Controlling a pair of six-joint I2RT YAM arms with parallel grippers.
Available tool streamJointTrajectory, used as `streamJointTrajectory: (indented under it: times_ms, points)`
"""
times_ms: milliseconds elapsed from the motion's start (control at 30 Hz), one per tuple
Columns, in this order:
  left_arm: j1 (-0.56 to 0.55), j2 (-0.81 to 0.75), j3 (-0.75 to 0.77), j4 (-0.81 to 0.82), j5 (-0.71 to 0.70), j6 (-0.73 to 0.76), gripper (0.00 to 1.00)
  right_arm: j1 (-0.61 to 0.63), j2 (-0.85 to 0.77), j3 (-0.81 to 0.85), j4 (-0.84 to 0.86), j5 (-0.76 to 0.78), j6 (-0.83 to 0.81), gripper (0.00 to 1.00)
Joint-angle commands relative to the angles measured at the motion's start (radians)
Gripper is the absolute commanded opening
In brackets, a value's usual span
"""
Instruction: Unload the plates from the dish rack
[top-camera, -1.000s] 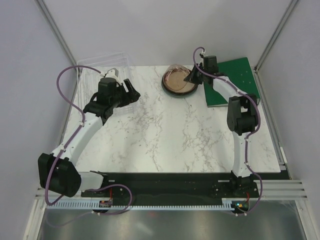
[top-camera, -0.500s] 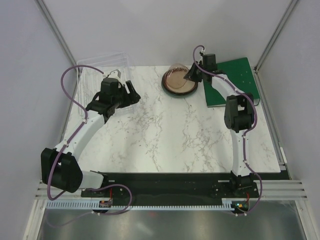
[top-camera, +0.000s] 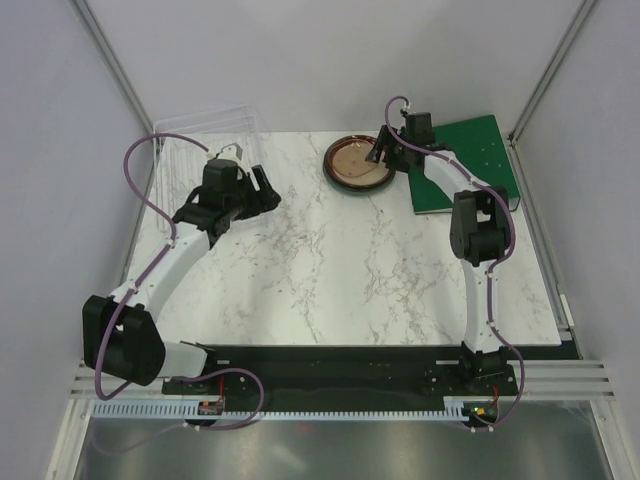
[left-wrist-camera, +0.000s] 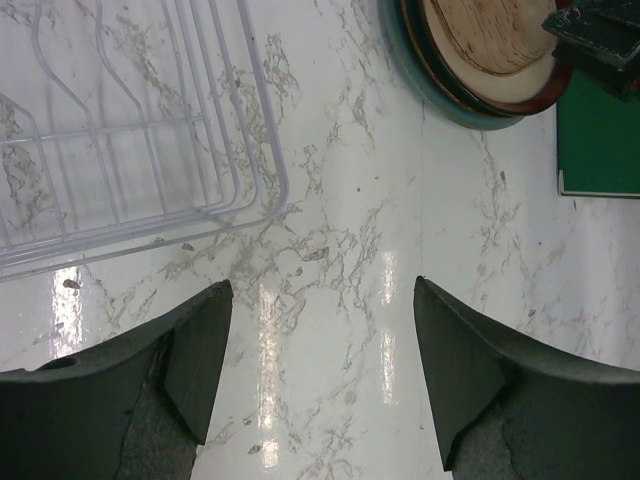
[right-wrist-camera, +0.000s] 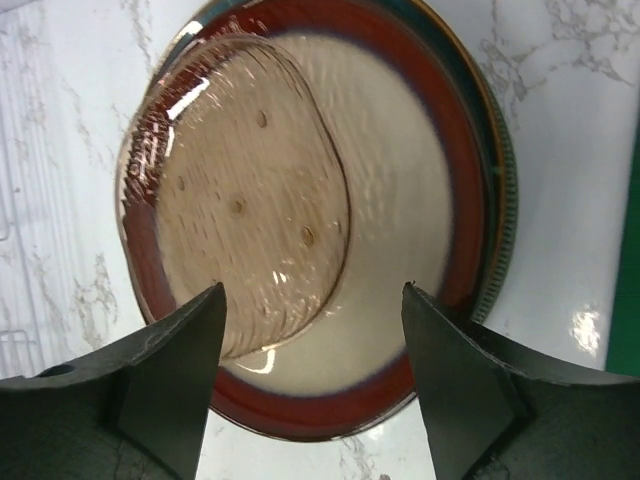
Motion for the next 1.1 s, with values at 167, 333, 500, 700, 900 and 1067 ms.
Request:
streamJointTrajectory:
  times_ms: [167,333,500,700,900,1067]
  points:
    - [0.004,-0.133,-0.051,0.014,-0.06,0.073,1.0,0.017,-0.297,-0.202,-0.022,0.143,-0.148,0.98]
    - [0.004,-0.245,-0.078,0.008,-0.072,0.099,1.0,0.066,-0.508,-0.355,-0.011,0.223,-0.237,0.98]
    - [0.002,-0.393,-0.103,-0.016,-0.096,0.13,1.0,0.117,-0.717,-0.532,-0.011,0.286,-0.258,0.98]
    - [0.001,-0.538,-0.178,0.009,-0.133,0.231,1.0,0.172,-1.049,-0.84,0.039,0.39,-0.329,0.98]
    - [-0.001,-0.668,-0.299,0.068,-0.193,0.346,1.0,0.181,-1.374,-1.136,0.165,0.44,-0.39,0.98]
    - [0.001,-0.697,-0.316,0.083,-0.228,0.373,1.0,0.186,-1.434,-1.192,0.165,0.494,-0.364,0.98]
